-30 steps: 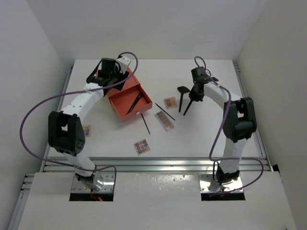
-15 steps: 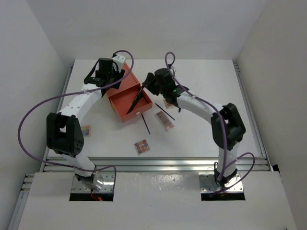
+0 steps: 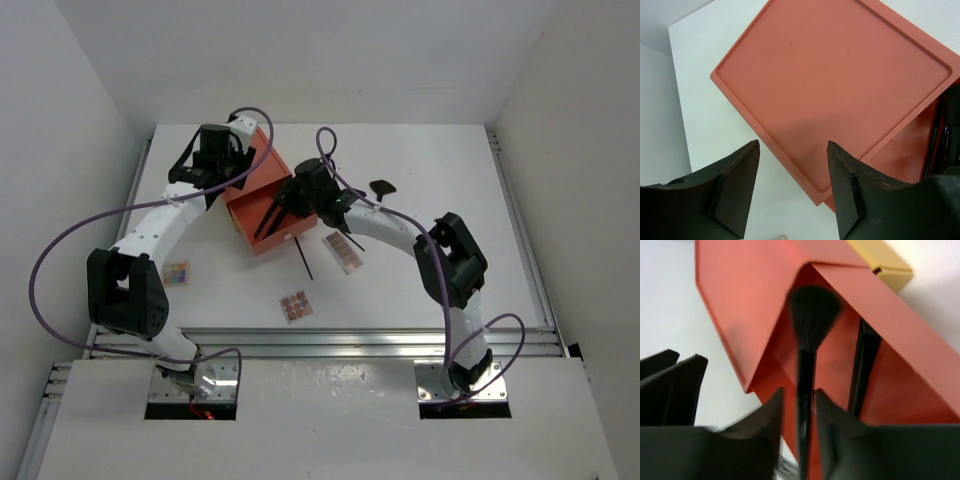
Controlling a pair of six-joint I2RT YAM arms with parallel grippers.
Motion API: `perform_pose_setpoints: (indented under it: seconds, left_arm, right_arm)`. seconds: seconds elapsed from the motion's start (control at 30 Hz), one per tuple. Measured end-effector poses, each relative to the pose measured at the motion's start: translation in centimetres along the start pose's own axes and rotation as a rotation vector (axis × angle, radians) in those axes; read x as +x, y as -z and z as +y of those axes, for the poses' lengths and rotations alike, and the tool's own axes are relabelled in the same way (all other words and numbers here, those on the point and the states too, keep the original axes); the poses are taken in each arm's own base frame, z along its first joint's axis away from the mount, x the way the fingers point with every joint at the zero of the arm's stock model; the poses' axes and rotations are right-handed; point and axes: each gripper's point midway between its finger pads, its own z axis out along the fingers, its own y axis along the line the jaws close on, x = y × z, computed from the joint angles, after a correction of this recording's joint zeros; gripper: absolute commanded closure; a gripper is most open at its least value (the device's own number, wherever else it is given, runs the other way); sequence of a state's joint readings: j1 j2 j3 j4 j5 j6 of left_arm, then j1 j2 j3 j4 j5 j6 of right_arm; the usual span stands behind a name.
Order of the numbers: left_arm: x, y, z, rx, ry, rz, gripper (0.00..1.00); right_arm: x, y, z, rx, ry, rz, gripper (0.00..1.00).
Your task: Organize the makeup
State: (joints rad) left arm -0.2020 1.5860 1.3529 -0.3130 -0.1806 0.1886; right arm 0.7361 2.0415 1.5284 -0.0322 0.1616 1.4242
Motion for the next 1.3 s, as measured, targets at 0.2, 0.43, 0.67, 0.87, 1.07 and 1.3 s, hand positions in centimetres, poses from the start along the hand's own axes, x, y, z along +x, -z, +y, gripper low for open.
perform_pose_setpoints:
  seconds: [0.2,0.43,0.67,0.87,1.07,1.3]
  left_arm:
    - [0.0,0.0,0.0,0.001,-0.001,0.001,0.38]
    - [0.0,0.0,0.0,0.001,-0.005,0.001,0.38]
    - [0.1,-0.1,0.1,-0.005,-0.016,0.002,0.34]
    - [0.6,-1.8,0.3,-0.013,-0.015,0.024,0.34]
    - [1.9,-4.1,0.3,-0.020,-0.021,0.071,0.34]
    - [1.9,-4.8,0.7,-0.028,-0.013,0.068,0.34]
  right_arm:
    - [0.4,0.2,-0.3,0.017,0.053,0.021,0.35]
    - [-1.0,1.5,5.7,-0.133,0.300,0.020,0.30]
    - [-5.3,5.2,6.8,-0.126,0.680,0.012,0.27]
    - [-17.0,6.8,-3.5,0.184,0.666,-0.052,0.28]
    - [-19.5,4.8,-14.6,0.458,0.631,0.052,0.30]
    - [-15.9,2.0,-22.3,0.601,0.607,0.221,0.39]
